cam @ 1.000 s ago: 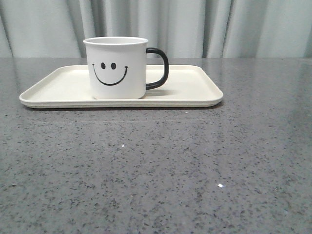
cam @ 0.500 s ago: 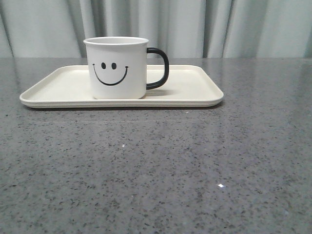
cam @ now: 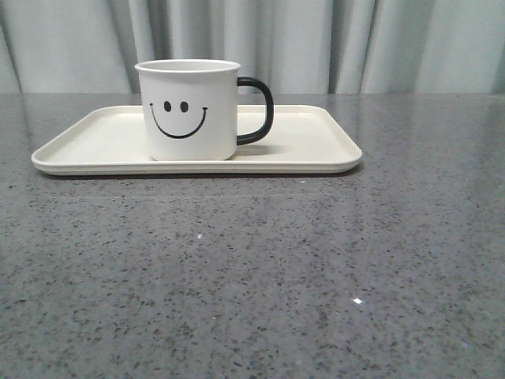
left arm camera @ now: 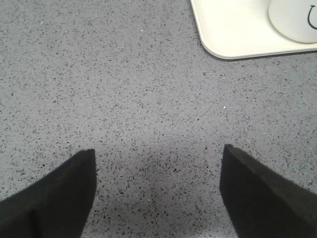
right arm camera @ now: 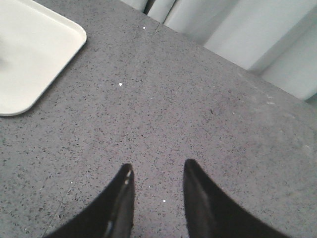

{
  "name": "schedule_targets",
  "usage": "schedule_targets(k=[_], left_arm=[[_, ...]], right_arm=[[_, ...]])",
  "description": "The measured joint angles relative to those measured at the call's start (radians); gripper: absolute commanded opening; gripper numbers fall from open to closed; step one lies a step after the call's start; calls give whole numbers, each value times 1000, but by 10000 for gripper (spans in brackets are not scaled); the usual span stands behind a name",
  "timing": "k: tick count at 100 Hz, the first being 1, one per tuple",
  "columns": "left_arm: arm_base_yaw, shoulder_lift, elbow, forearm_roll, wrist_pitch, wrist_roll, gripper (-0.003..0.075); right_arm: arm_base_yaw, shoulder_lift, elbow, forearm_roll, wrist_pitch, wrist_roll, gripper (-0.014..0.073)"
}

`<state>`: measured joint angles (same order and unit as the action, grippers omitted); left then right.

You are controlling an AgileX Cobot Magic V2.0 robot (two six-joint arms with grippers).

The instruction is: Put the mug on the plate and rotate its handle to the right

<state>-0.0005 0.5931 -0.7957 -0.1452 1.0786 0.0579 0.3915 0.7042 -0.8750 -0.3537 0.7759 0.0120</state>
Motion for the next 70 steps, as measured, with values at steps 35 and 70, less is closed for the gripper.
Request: schedule_targets(k=[35, 70], left_arm=[[0, 0, 0, 0, 0, 0, -20], [0, 0, 0, 0, -20, 0, -20]], right_arm=[[0, 0, 0, 0, 0, 0, -66], [0, 0, 0, 0, 0, 0, -66]])
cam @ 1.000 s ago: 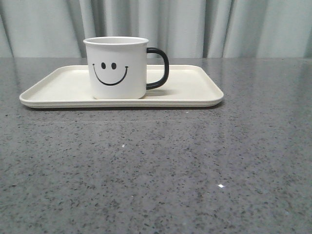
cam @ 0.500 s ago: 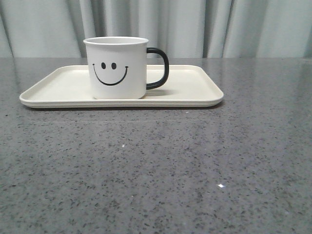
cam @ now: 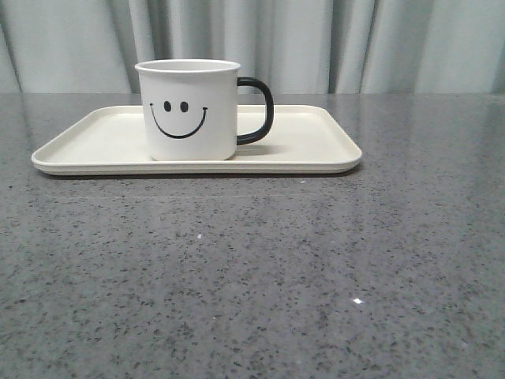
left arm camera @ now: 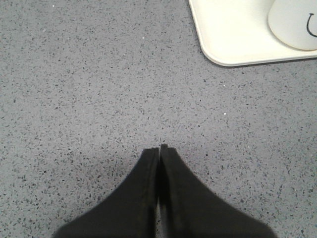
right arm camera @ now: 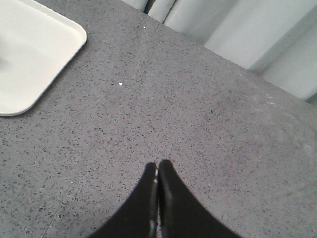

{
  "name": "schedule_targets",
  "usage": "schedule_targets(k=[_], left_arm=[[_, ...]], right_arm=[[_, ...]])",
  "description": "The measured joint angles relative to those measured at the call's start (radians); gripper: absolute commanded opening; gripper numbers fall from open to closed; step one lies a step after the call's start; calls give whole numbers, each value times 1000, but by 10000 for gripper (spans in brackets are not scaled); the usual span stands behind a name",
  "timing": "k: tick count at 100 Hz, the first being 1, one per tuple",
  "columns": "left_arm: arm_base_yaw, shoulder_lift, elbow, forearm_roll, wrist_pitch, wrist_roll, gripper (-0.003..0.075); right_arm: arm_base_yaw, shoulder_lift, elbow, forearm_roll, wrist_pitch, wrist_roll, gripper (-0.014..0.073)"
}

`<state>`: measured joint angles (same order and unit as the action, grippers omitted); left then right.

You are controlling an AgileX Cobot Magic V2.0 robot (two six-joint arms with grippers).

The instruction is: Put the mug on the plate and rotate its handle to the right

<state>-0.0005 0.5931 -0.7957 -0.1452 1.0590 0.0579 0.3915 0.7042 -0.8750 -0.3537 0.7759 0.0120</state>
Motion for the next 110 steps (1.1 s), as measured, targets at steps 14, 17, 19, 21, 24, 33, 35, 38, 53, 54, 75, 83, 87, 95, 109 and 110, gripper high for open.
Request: schedule_targets(k=[14, 17, 19, 21, 24, 33, 35, 38, 53, 54, 75, 83, 87, 95, 109, 110], left_arm=[[0, 0, 0, 0, 0, 0, -20], [0, 0, 0, 0, -1, 0, -20], [0, 0, 0, 0, -1, 0, -20], [0, 0, 0, 0, -1, 0, -20], [0, 0, 0, 0, -1, 0, -20], [0, 0, 0, 0, -1, 0, -20], [0, 0, 0, 0, -1, 0, -20], [0, 0, 0, 0, -1, 0, -20], [0, 0, 0, 0, -1, 0, -20], [0, 0, 0, 0, -1, 0, -20], [0, 0, 2, 1, -9, 0, -20], [0, -2, 15, 16, -58, 0, -20], [0, -7, 32, 18, -109, 0, -20], [0, -36, 91, 21, -248, 0, -20], [0, -131, 248, 22, -528, 0, -20], [0, -143, 258, 22, -553, 0, -20]], right_arm=[[0, 0, 0, 0, 0, 0, -66], [0, 0, 0, 0, 0, 0, -66], [0, 0, 0, 0, 0, 0, -66], [0, 0, 0, 0, 0, 0, -66], [0, 0, 0, 0, 0, 0, -66], [0, 0, 0, 0, 0, 0, -66], [0, 0, 0, 0, 0, 0, -66], [0, 0, 0, 0, 0, 0, -66], [0, 0, 0, 0, 0, 0, -66], [0, 0, 0, 0, 0, 0, -66], [0, 0, 0, 0, 0, 1, -66], [0, 0, 0, 0, 0, 1, -66], [0, 0, 0, 0, 0, 1, -66], [0, 0, 0, 0, 0, 1, -66], [0, 0, 0, 0, 0, 1, -66], [0, 0, 0, 0, 0, 1, -66]])
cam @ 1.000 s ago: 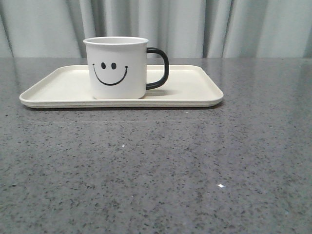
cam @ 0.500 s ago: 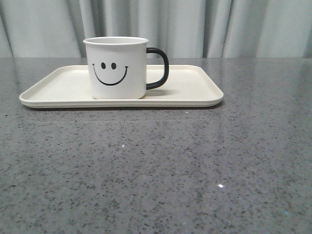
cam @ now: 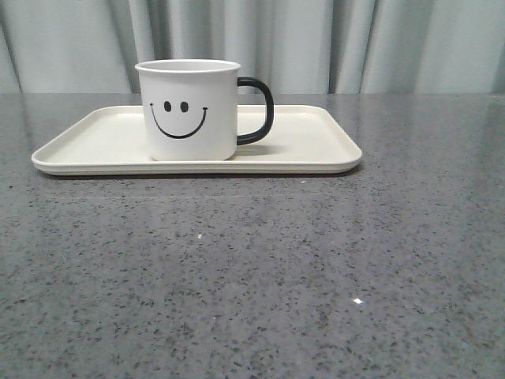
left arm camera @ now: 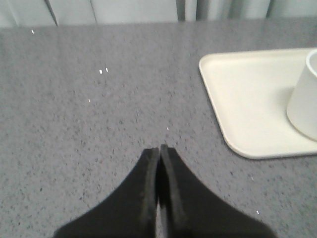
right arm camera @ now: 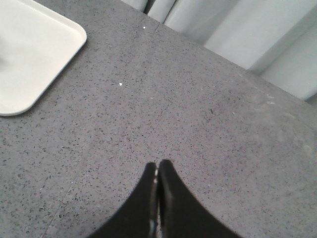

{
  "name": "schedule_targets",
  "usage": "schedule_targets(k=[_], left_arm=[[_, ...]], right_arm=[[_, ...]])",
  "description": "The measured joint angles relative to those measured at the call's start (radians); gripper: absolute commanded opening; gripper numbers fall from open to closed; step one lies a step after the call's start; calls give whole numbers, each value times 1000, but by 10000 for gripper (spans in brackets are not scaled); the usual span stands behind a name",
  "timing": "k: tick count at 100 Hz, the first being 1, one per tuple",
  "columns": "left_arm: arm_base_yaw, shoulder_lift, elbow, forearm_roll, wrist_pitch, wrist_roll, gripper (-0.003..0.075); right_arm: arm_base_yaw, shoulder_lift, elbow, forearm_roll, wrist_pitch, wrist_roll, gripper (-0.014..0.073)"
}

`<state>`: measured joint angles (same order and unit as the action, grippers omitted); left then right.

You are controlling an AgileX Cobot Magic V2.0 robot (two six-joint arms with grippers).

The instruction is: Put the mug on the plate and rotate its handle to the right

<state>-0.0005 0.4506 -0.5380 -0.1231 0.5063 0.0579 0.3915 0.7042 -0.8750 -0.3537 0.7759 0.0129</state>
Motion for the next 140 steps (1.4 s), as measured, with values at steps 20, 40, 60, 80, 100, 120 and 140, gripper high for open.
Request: schedule_targets(k=[20, 40, 60, 80, 100, 120, 140], left_arm=[[0, -195, 260, 24, -219, 0, -20], [0, -373, 423, 74, -254, 0, -20], [0, -454, 508, 89, -281, 0, -20], [0, -454, 539, 93, -337, -5, -20], [0, -454, 539, 123, -341, -13, -20], [0, -454, 539, 116, -347, -42, -20], [0, -454, 539, 116, -349, -48, -20]], right_arm=[[0, 0, 0, 0, 0, 0, -66], [0, 0, 0, 0, 0, 0, -66], [0, 0, 0, 0, 0, 0, -66], [0, 0, 0, 0, 0, 0, -66], [0, 0, 0, 0, 0, 0, -66], [0, 0, 0, 0, 0, 0, -66], [0, 0, 0, 0, 0, 0, -66]])
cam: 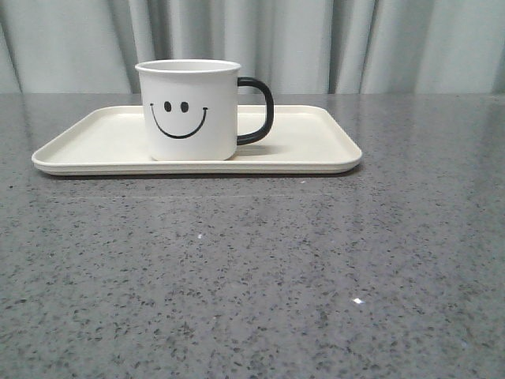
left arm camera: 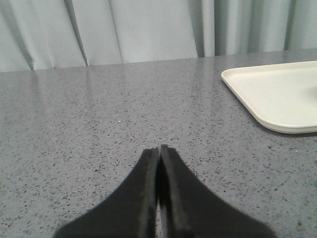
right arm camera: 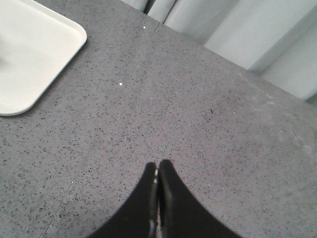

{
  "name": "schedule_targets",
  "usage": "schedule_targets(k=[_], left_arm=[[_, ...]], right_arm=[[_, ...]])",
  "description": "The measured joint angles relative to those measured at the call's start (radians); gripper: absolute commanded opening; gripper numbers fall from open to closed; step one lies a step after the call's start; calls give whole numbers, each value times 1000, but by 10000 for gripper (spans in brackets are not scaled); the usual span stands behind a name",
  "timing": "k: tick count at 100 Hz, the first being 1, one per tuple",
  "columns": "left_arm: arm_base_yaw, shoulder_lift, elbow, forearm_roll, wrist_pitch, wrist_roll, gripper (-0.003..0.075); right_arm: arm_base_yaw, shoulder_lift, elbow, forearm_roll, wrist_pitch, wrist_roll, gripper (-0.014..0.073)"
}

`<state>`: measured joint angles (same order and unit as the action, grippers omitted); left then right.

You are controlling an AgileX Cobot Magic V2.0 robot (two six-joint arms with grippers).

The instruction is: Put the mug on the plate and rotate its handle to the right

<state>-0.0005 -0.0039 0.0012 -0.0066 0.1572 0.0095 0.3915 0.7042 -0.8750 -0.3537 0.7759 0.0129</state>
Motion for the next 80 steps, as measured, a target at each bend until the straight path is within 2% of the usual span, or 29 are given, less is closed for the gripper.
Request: schedule_targets(k=[80], left_arm=[[0, 0, 0, 0, -6, 0, -20]], right_arm=[[0, -19, 31, 0, -18, 0, -66]])
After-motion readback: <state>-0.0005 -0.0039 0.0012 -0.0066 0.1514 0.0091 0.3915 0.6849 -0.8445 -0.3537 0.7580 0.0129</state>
